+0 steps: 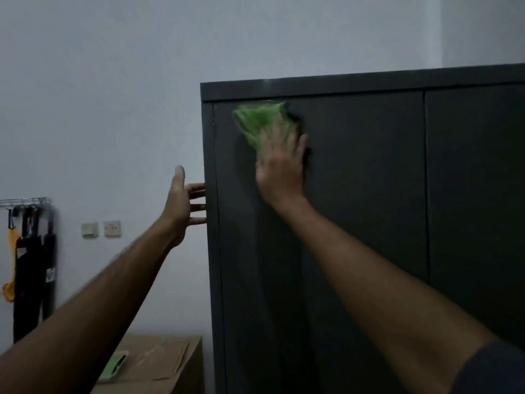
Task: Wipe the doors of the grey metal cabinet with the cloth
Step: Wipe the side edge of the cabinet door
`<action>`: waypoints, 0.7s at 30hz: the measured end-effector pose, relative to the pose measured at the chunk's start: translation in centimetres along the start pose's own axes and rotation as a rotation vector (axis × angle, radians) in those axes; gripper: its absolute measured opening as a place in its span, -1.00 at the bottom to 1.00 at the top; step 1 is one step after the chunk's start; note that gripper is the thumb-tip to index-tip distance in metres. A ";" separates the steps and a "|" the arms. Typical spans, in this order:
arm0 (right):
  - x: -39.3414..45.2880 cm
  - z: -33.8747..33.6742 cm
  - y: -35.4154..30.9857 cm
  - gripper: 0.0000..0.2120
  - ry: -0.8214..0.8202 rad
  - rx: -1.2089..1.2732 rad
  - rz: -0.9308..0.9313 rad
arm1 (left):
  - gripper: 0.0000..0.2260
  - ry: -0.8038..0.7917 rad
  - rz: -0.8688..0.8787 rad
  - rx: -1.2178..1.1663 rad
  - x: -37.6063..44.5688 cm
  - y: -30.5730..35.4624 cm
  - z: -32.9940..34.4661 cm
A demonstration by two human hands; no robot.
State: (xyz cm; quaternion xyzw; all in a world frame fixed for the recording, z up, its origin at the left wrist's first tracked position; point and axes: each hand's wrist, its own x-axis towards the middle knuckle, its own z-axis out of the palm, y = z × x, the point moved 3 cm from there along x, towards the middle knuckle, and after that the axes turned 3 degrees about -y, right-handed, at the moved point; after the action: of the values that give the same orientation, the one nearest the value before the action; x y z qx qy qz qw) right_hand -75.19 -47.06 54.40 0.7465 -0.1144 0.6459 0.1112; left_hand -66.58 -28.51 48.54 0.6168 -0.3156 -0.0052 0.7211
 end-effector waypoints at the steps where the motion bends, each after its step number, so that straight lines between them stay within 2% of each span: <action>1: -2.0 0.5 -0.6 -0.46 -0.034 -0.008 -0.219 | -0.27 0.019 0.020 -0.016 0.2 0.4 0.4; 3: -4.3 0.8 0.4 -0.49 -0.136 -0.059 -0.615 | -0.24 0.047 0.039 -0.088 0.9 1.2 1.0; 4: -4.1 0.5 1.4 -0.50 -0.151 -0.091 -0.702 | -0.22 0.053 0.039 -0.133 1.2 1.4 1.3; 5: -3.2 0.2 2.1 -0.51 -0.130 -0.110 -0.696 | -0.22 0.067 0.038 -0.163 1.5 1.6 1.6; 9: 3.3 0.1 0.1 -0.51 -0.087 -0.067 -0.346 | -0.25 0.094 0.028 -0.163 2.5 1.9 2.2; 15: 11.8 0.2 -7.2 -0.49 -0.175 -0.128 -0.452 | -0.30 0.140 0.131 -0.170 4.4 4.7 3.1; 17: 12.5 0.3 -7.0 -0.49 -0.164 -0.142 -0.452 | -0.23 0.137 0.201 -0.152 4.3 5.4 3.9; 19: 12.3 0.2 -5.4 -0.49 -0.135 -0.136 -0.418 | -0.12 0.201 0.264 -0.081 5.1 4.9 4.4; 21: 12.1 -0.3 -2.7 -0.48 -0.119 -0.126 -0.355 | -0.28 0.350 0.322 0.117 5.2 4.6 5.5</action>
State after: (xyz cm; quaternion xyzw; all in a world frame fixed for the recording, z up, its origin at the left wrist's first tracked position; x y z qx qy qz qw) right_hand -72.88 -44.70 66.35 0.7836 -0.0274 0.5623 0.2628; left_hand -66.73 -34.31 55.22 0.5908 -0.2801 0.2352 0.7192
